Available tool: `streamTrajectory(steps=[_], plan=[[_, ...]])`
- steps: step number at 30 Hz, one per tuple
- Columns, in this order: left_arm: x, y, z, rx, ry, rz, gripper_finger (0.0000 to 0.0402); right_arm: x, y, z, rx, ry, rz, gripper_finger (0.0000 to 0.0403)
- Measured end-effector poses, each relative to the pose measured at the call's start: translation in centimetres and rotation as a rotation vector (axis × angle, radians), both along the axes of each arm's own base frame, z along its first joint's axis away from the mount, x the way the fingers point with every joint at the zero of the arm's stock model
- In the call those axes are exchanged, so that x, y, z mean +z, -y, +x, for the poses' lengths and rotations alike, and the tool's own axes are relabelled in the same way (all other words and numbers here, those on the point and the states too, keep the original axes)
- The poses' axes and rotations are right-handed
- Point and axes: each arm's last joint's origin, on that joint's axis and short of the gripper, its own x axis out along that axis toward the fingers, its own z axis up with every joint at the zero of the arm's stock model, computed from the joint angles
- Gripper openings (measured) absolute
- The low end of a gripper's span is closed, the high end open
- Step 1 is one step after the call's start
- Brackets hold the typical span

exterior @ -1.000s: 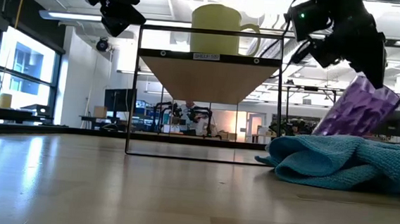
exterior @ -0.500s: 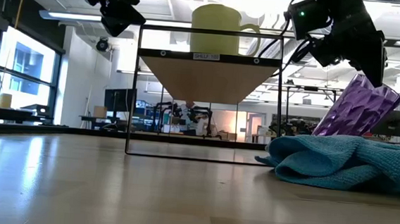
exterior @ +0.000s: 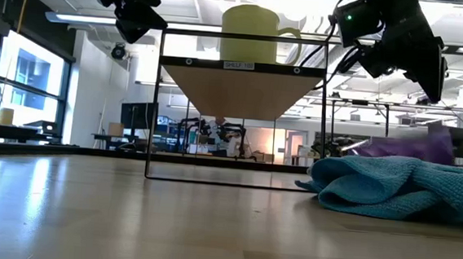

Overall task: Stack small to large cups/mugs on shelf
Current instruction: Put the violet cup on the shelf

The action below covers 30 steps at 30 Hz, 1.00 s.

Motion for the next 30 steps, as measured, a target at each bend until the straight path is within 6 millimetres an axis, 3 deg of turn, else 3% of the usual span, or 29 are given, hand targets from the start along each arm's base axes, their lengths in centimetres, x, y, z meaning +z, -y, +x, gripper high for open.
streamTrajectory(steps=[9, 22, 30], plan=[[-0.1, 1.0, 0.1, -0.046, -0.008, 0.004, 0.0184, 0.0, 0.4, -0.2, 0.034, -0.017, -0.055, 0.0031], [-0.1, 1.6, 0.1, -0.062, -0.009, 0.019, 0.0184, -1.1, -0.9, -0.2, 0.381, -0.125, -0.23, 0.0096], [-0.1, 1.5, 0.1, -0.068, -0.008, 0.039, 0.0184, -2.5, -1.9, -0.6, 0.362, -0.189, -0.231, 0.0108]])
